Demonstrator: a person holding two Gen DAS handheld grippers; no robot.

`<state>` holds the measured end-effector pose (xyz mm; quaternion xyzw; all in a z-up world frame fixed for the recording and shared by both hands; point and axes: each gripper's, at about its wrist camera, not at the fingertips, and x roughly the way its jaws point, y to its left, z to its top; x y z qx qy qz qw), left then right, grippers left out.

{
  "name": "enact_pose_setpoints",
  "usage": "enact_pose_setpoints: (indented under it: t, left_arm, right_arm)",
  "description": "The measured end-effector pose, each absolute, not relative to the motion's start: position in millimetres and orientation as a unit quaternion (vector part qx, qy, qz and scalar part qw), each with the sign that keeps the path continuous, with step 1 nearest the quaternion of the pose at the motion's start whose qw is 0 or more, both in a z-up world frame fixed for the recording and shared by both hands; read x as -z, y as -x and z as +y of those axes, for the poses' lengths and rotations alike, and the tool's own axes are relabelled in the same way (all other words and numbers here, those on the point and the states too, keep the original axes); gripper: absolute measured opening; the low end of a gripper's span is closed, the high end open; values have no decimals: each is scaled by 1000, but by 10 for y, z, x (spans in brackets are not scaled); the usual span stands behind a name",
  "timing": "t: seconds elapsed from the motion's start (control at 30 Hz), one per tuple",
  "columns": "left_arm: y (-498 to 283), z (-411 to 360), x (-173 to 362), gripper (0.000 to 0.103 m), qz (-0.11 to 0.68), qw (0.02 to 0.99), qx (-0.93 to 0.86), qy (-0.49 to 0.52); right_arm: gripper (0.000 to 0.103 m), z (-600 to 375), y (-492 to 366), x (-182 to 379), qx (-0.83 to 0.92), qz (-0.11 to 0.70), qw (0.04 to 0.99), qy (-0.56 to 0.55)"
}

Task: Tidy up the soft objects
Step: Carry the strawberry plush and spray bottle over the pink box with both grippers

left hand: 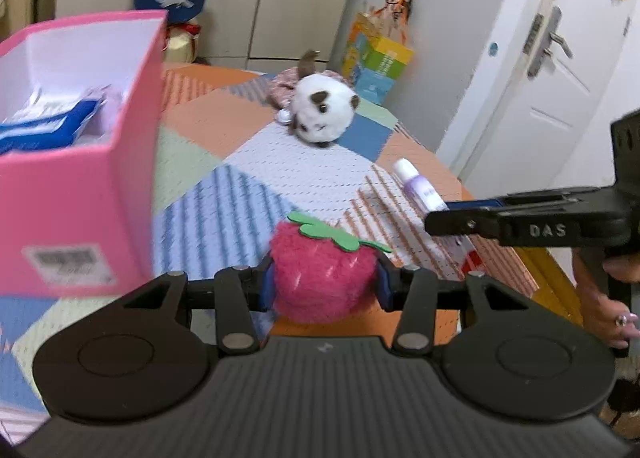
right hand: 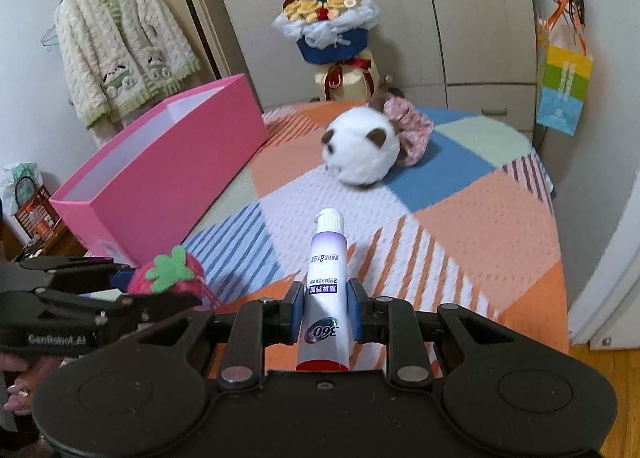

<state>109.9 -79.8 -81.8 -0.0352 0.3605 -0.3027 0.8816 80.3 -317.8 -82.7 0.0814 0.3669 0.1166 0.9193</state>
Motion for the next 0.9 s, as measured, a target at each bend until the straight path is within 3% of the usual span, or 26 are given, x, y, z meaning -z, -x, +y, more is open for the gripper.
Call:
enact_pose_setpoints:
  t: [0.9]
  left_arm:
    - [-726, 314, 431, 45, 417, 862, 282, 56]
  right_arm:
    - [27, -2080, -589, 358, -266, 375, 886, -61]
